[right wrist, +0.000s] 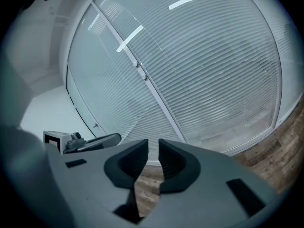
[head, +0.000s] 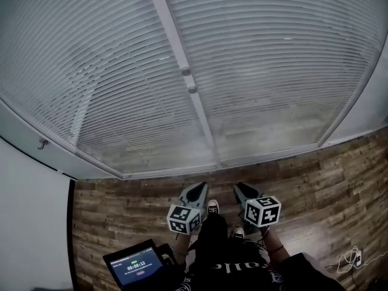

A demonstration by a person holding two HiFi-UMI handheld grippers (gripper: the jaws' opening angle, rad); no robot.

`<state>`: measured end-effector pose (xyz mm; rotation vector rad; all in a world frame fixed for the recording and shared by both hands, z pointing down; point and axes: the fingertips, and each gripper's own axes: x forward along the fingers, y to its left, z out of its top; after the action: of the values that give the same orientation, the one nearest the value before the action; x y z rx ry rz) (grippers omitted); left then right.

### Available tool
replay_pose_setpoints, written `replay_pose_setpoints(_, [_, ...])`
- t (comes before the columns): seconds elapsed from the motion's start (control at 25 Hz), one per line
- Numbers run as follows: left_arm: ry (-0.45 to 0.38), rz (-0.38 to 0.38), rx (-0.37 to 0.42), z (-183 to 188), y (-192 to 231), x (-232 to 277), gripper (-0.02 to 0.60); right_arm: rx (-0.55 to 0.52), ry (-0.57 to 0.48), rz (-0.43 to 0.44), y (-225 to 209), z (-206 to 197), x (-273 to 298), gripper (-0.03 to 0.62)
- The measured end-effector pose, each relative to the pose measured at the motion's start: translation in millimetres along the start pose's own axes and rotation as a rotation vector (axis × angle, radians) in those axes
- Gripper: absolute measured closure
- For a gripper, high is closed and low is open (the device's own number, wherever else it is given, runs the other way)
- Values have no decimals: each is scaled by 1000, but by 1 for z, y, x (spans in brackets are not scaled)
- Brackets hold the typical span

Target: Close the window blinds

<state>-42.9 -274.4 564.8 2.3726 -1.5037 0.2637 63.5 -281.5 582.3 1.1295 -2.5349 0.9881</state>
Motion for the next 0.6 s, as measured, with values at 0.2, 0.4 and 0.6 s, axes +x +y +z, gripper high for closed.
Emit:
replay_pose_setpoints(0.2, [-59, 17, -64, -7, -15, -41, 577, -19, 21, 12, 20, -31, -24, 514])
replay_pose_setpoints(0.4, [-77, 3, -102, -18, -22, -77, 578, -7, 7, -16, 41, -51, -39, 514])
replay_pose_setpoints(0.6, [-88, -25, -108, -36, -22, -133, 577, -28, -14, -28, 86, -78, -53, 514])
